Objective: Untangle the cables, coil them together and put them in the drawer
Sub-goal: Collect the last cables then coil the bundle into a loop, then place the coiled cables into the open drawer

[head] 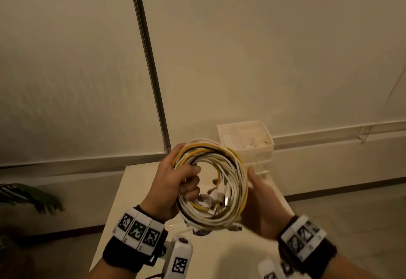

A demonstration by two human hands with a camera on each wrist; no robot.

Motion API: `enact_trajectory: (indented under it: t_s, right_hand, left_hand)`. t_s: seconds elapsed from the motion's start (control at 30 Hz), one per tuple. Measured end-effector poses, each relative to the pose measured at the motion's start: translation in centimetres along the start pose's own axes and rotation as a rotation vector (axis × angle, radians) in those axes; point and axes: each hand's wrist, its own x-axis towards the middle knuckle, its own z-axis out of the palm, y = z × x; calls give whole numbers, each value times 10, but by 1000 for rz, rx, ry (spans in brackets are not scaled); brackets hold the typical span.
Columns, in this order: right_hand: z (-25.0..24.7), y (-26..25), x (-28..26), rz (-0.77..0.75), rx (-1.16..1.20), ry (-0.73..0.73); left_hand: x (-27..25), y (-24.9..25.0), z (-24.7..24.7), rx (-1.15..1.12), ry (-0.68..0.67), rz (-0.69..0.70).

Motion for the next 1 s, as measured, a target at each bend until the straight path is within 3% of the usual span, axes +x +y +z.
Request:
enact_trajectory:
  t_s: [0.13, 0.33, 0.47, 0.6, 0.7, 0.87, 1.0]
  right_hand:
    - [4, 59, 4, 57, 4, -181]
    - [30, 29, -6, -284, 230, -273]
    - [26, 25, -3, -373, 74, -6]
    - [13, 38, -1, -368, 6, 301]
    - [-5, 52, -3, -360, -13, 417]
    - [-42, 66, -4, -219, 4, 565]
    - [-74, 66, 0, -126, -29, 664]
  left_hand:
    - [8, -11, 12, -208, 270, 121]
    - [8, -39, 30, -178, 504, 208]
    - [3, -68, 28, -83, 602, 240]
    - [-1, -119, 15, 31, 655, 139]
    - [-7, -162, 7, 118, 665, 42]
    - [-8, -226, 5, 144, 668, -308]
    - [0, -245, 15, 174, 589, -370]
